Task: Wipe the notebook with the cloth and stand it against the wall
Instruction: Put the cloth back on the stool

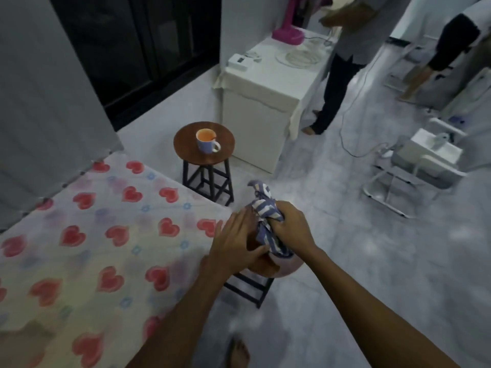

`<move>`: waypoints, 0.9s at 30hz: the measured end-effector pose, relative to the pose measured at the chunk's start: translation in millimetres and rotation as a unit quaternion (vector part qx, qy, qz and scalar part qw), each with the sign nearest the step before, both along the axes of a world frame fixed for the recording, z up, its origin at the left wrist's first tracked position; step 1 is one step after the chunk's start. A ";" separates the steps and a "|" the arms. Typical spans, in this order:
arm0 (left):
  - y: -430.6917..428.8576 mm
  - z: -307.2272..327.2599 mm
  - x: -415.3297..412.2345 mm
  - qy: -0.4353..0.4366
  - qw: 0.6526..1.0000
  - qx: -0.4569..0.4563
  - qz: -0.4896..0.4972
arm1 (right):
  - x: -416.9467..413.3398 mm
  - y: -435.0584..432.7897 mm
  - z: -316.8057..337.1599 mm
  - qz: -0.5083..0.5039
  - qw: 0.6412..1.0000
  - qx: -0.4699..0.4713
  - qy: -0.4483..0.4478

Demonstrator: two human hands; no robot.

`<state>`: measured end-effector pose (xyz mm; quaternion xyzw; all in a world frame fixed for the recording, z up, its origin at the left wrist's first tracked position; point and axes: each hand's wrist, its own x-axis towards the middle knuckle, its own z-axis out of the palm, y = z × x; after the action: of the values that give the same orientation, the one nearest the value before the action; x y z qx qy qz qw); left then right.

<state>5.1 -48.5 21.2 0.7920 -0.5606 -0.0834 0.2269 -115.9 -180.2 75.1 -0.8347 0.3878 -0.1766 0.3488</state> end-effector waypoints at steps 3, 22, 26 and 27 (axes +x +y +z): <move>-27.0 -15.3 -5.7 -0.017 0.998 0.050 0.015 | -9.7 -33.6 -24.4 0.005 0.999 -0.030 0.027; 2.2 -117.2 8.4 -0.018 0.956 0.255 0.144 | -43.4 -55.5 -198.1 0.130 0.918 -0.060 0.369; 3.8 -120.1 7.2 -0.024 0.956 0.256 0.143 | -43.2 -54.7 -199.7 0.131 0.916 -0.060 0.376; 4.2 -121.3 7.1 -0.024 0.956 0.257 0.142 | -43.0 -54.3 -199.4 0.129 0.916 -0.062 0.375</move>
<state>12.2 -44.3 -100.1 0.8967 -0.4074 -0.1728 0.0121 -158.9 -234.4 -124.3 -0.9026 0.3673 0.1716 0.1449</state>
